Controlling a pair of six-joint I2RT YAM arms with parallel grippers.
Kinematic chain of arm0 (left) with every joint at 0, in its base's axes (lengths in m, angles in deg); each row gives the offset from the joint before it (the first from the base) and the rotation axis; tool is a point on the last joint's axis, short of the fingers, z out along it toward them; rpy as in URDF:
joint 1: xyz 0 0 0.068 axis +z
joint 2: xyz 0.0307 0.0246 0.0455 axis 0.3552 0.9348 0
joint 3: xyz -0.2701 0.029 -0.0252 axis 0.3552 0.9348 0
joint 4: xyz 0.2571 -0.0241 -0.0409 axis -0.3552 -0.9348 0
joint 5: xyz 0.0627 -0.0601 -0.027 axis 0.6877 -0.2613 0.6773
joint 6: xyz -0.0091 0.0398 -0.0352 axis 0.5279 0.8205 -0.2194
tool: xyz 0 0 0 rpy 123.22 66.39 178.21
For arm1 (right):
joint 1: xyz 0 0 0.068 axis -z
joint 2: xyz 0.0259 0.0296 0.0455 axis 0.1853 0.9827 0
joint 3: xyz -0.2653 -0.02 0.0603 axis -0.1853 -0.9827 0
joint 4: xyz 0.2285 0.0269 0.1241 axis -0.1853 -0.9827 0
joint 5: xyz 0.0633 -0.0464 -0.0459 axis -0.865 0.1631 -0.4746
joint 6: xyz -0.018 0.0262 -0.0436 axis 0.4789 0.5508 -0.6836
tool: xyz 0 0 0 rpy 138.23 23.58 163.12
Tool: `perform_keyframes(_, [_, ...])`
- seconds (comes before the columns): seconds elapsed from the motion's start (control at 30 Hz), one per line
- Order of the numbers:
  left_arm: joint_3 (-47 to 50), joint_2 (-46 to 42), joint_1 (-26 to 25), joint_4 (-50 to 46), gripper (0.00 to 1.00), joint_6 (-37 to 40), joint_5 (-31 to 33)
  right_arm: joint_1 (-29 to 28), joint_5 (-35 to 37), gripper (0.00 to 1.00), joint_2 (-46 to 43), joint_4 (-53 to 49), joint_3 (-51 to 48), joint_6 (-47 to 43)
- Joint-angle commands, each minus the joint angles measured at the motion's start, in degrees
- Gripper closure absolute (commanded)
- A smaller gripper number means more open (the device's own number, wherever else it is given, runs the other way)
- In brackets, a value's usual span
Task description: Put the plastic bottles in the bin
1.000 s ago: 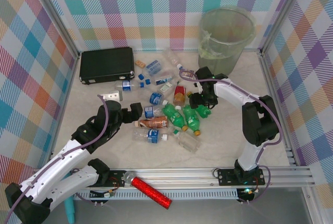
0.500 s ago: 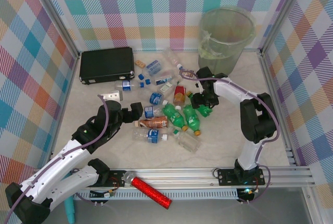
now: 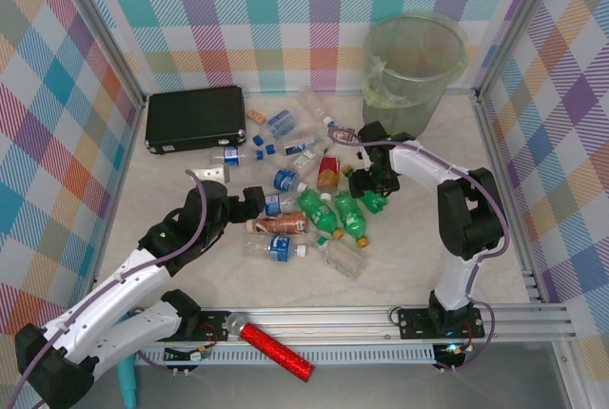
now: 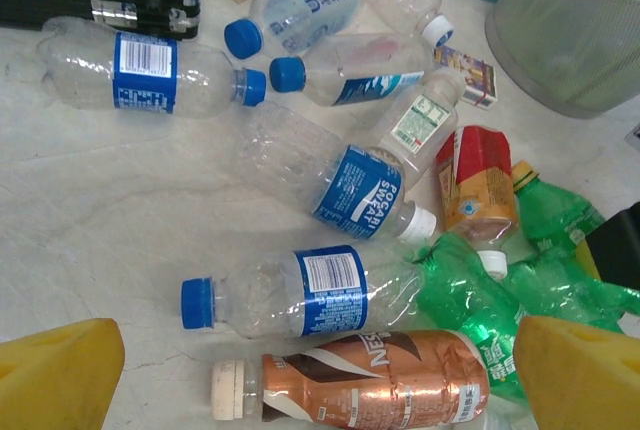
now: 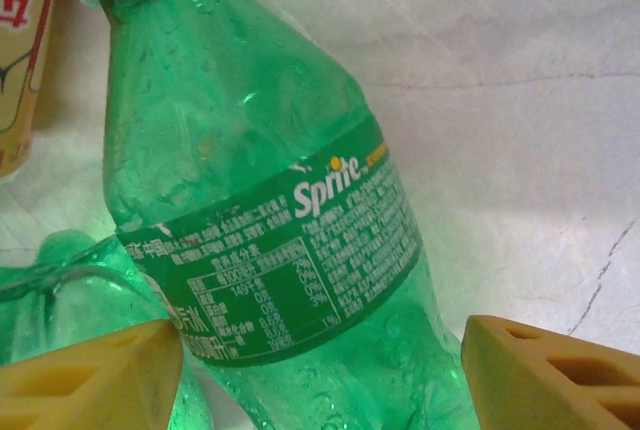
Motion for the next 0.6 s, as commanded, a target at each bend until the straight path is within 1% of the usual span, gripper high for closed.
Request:
perform_keyframes(0.0, [-0.69,0.82,-0.51,2.08,0.00,-0.06,-1.29,0.64,-0.20,0.28,1.80,-1.52,2.05,-0.47])
perform_keyframes(0.1, [-1.49,0.64,-0.53,1.37,0.00,0.10,-1.83,0.70,1.64,0.28,2.22,-2.19,2.39,-0.48])
perform_keyframes(0.3, [-0.43,-0.61,-0.53,1.83,0.00,0.26,-1.40,0.90,0.11,0.22,3.06,-1.79,3.37,-0.95])
perform_keyframes(0.57, [-0.96,0.32,-0.55,1.54,0.01,0.42,-1.34,0.90,0.13,0.23,7.13,-1.98,6.84,-1.81])
